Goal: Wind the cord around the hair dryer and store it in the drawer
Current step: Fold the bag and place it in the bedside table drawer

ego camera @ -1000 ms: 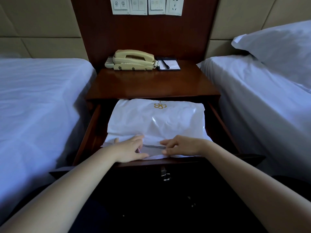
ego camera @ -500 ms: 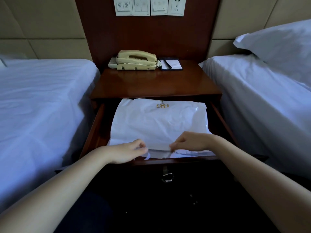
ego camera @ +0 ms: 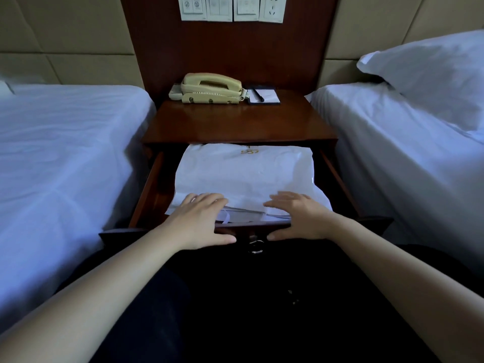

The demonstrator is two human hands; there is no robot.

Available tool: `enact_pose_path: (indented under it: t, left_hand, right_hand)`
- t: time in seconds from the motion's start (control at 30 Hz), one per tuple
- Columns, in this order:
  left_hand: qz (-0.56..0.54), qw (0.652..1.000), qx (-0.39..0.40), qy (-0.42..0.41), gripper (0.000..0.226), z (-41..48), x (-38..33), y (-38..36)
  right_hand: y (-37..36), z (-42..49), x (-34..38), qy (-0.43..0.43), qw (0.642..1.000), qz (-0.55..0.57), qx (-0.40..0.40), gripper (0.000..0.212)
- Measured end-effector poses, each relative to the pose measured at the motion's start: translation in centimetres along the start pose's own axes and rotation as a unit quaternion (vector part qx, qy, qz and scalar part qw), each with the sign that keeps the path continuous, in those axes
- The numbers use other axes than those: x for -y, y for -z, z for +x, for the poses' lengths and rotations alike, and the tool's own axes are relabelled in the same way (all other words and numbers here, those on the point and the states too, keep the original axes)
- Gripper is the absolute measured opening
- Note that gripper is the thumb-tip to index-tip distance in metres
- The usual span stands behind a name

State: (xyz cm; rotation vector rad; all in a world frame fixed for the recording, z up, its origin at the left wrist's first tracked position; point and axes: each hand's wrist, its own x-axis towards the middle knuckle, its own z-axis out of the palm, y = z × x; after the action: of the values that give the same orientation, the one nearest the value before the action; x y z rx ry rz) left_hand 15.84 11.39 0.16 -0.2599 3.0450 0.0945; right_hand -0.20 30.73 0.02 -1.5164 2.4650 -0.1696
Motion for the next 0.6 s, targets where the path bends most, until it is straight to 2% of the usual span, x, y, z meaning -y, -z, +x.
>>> enact_pose_path:
  t: [0.1, 0.27, 0.4, 0.53, 0.6]
  left_hand:
    - [-0.013, 1.000, 0.001, 0.028, 0.094, 2.1, 1.0, 0.7]
    - [-0.025, 0.998, 0.036, 0.040, 0.113, 6.7, 3.5, 2.1]
    - [0.009, 0.996, 0.073, 0.051, 0.111, 10.3, 4.0, 2.7]
    - [0.065, 0.997, 0.019, 0.042, 0.093, 12.3, 4.3, 2.5]
    - [0.076, 0.997, -0.019, 0.030, 0.100, 12.6, 4.7, 2.0]
  right_hand:
    - [0.8, 1.5, -1.0, -0.007, 0.998, -0.018, -0.057, 0.095]
    - [2.1, 5.0, -2.7, -0.036, 0.999, -0.017, -0.011, 0.112]
    - [2.7, 7.9, -4.1, -0.060, 0.997, -0.027, -0.025, 0.114]
    - [3.3, 10.5, -5.2, -0.052, 0.994, -0.070, -0.061, 0.112]
    - [3.5, 11.2, -5.5, -0.026, 0.993, -0.090, -0.067, 0.108]
